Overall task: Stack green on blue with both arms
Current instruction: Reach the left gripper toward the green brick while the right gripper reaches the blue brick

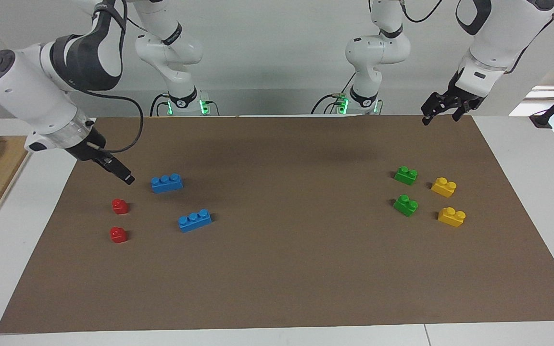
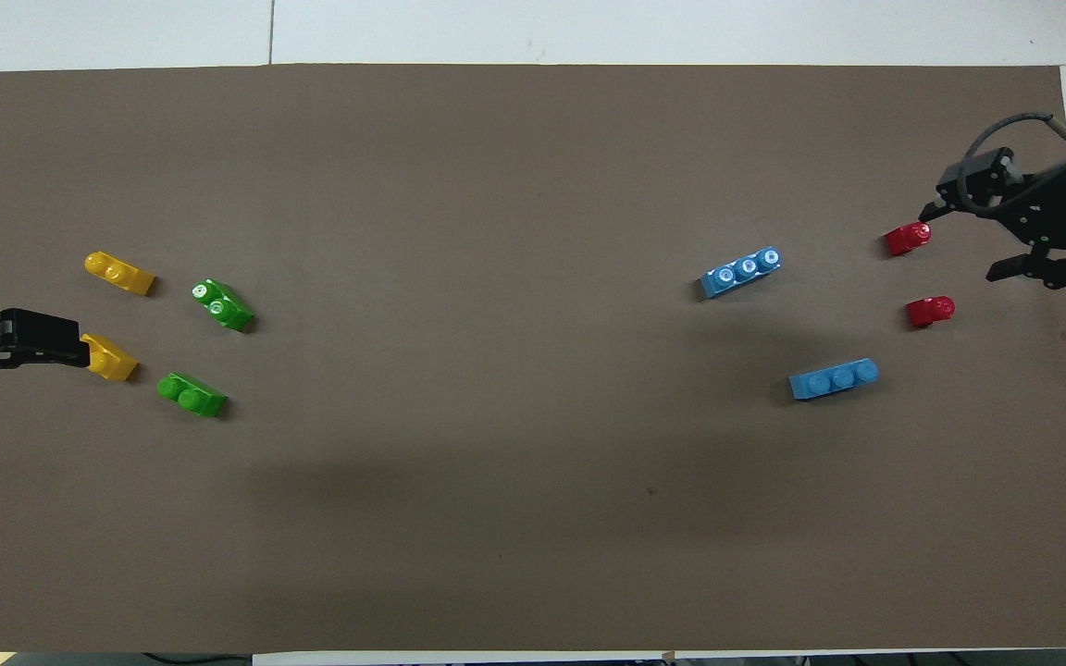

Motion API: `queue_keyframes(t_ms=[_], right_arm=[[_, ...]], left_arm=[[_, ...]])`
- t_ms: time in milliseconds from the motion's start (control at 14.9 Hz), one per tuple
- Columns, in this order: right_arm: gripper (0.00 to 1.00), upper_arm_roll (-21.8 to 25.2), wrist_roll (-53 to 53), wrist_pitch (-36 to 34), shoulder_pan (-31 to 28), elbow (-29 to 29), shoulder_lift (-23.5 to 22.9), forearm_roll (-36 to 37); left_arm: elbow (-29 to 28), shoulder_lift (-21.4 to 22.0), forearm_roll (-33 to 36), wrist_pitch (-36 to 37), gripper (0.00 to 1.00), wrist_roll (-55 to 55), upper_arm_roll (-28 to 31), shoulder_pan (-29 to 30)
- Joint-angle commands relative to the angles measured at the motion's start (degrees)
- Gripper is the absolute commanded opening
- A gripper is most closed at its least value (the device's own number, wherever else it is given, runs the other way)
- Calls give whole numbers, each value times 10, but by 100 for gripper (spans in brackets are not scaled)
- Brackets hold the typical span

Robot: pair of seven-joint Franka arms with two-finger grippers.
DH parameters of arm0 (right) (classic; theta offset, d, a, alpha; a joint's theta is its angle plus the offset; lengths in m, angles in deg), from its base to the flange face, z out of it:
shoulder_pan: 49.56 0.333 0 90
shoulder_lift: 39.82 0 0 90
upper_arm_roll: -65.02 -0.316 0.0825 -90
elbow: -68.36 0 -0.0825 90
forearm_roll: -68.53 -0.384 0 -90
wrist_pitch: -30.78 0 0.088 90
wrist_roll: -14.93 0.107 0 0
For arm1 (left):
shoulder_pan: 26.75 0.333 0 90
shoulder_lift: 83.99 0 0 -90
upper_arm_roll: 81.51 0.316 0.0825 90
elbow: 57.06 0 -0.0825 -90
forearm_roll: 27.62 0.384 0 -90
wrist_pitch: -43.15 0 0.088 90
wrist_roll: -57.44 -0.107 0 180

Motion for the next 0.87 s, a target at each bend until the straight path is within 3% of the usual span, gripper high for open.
queue_keyframes(t_ms=[0, 269, 672, 806], right_arm=[[97, -5, 71, -14, -23, 66, -68, -75], [97, -7, 148, 9, -17, 69, -102, -121], [97, -12, 199, 9, -13, 65, -150, -202], [97, -12, 230, 12, 1, 60, -160, -212]], left_arm=[[-39, 25, -2, -17, 100, 85, -4, 7], [-84, 32, -2, -73, 100, 197, -5, 7], [-142, -3, -2, -181, 100, 214, -6, 0], [-140, -39, -2, -216, 100, 238, -6, 0]])
